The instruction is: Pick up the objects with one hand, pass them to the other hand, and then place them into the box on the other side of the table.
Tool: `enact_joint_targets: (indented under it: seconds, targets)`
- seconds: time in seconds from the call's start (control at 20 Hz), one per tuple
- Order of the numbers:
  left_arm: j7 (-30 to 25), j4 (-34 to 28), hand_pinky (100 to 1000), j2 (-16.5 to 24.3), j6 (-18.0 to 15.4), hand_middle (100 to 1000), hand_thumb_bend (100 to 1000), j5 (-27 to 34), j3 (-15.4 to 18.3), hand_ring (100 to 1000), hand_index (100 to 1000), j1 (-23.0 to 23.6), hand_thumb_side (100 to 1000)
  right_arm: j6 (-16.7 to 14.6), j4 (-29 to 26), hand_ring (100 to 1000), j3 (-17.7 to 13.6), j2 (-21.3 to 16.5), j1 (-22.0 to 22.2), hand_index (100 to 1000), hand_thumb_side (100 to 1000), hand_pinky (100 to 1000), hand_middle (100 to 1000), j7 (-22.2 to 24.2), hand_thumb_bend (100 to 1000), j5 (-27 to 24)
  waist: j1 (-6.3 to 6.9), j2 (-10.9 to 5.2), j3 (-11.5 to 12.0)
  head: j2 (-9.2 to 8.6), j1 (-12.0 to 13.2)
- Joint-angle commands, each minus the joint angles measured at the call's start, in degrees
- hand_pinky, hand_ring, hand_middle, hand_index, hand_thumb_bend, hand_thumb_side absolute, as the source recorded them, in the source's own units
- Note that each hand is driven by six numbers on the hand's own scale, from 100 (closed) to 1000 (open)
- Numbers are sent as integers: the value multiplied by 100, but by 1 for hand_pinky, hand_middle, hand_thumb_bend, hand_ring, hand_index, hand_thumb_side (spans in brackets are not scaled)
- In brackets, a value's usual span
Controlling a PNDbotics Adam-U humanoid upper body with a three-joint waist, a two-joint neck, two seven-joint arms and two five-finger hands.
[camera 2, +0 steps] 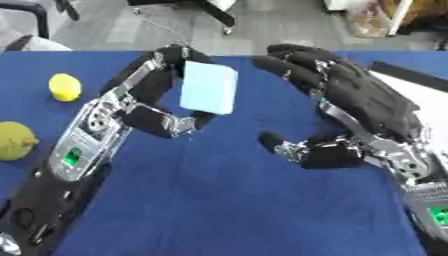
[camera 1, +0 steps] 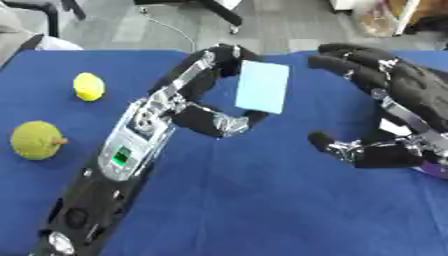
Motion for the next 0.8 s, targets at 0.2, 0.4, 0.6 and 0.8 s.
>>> enact_joint_targets:
  seconds: [0.2,0.4,0.6,0.8]
  targets:
    - [-5,-62,681,54,46,440,100,79,31,466,485,-163,100,-10,-120,921,4,11,-177,959,223,883,814,51,335,-56,-92,47,8,-14,-48]
    - [39,87,681,34,-4,439,100,-116,-15,466,484,-166,100,-61,-120,921,-3,34,-205,962,229,886,816,112,344,-44,-95,55,6,-14,-78]
    - [79,252,682,15,-80,440,100,-334,-86,466,483,-170,100,-71,-120,930,6,76,-228,967,238,855,808,139,301,-212,-95,60,4,-14,-96]
    - [138,426,683,-41,-149,440,100,-523,-102,466,483,-169,100,-10,-120,945,16,126,-232,976,259,817,799,188,236,-529,-96,61,4,-14,-111]
